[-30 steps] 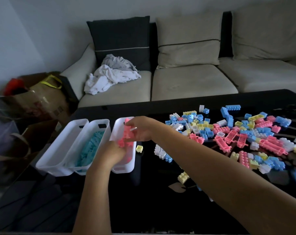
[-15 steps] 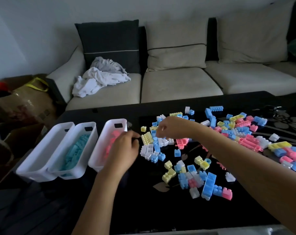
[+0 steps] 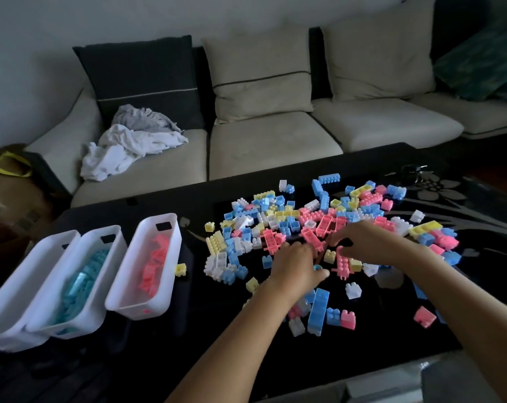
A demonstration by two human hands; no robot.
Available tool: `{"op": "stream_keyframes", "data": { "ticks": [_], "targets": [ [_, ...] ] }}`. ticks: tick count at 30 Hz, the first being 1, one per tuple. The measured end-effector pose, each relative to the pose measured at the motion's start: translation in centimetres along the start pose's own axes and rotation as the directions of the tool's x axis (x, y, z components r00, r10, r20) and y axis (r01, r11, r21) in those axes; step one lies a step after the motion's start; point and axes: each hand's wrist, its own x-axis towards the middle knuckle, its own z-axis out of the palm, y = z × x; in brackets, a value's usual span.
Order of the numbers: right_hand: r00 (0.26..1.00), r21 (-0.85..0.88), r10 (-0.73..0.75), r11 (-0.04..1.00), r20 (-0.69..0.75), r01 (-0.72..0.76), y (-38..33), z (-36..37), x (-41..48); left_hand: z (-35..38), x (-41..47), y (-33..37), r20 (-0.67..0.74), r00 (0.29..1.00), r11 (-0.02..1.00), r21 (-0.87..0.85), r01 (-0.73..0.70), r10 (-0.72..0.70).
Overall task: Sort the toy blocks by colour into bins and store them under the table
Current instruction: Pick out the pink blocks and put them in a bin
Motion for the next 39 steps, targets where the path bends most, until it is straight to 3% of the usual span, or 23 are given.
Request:
{"op": "stream_keyframes", "data": {
  "ticks": [6, 11, 15, 17, 21, 27, 31, 35, 39],
  "targets": [
    [0.998, 0.011, -0.042, 0.999, -0.049, 0.042, -0.8, 0.0, 0.4, 0.7, 1.8, 0.4, 0.007, 0.996, 0.993, 0.080, 0.087, -0.087],
    [0.982, 0.084, -0.058, 0.994, -0.182, 0.074, -1.6, 0.3, 1.4, -1.3, 0.1, -1.2, -0.117, 0.993, 0.986, -0.169, 0.000, -0.020],
    [0.963, 0.120, -0.133, 0.979, -0.235, 0.164, -4.2, 0.5, 3.0, -6.3, -2.4, -5.2, -0.331, 0.937, 0.952, -0.305, 0.004, -0.110],
    [0.958, 0.133, -0.170, 0.970, -0.233, 0.204, -5.8, 0.8, 4.0, -8.7, -4.0, -8.3, -0.409, 0.880, 0.925, -0.372, 0.081, -0.241],
    [0.946, 0.125, -0.255, 0.951, -0.198, 0.283, -9.0, 1.2, 6.0, -12.7, -7.8, -15.2, -0.543, 0.696, 0.865, -0.438, 0.244, -0.471],
    [0.961, 0.159, -0.233, 0.953, -0.149, 0.256, -11.4, 2.8, 7.8, -14.1, -12.8, -24.0, -0.514, 0.503, 0.718, -0.461, 0.522, -0.695],
    [0.961, 0.149, -0.250, 0.952, -0.117, 0.266, -11.7, 3.4, 8.1, -13.8, -14.3, -26.5, -0.447, 0.488, 0.661, -0.475, 0.580, -0.750],
    [0.961, 0.182, -0.219, 0.951, -0.168, 0.248, -11.3, 2.9, 7.7, -14.0, -14.2, -27.1, -0.480, 0.460, 0.664, -0.580, 0.472, -0.747],
    [0.954, 0.175, -0.191, 0.956, -0.231, 0.234, -10.1, 1.9, 7.2, -14.2, -12.7, -24.2, -0.550, 0.529, 0.759, -0.532, 0.374, -0.646]
  ]
}}
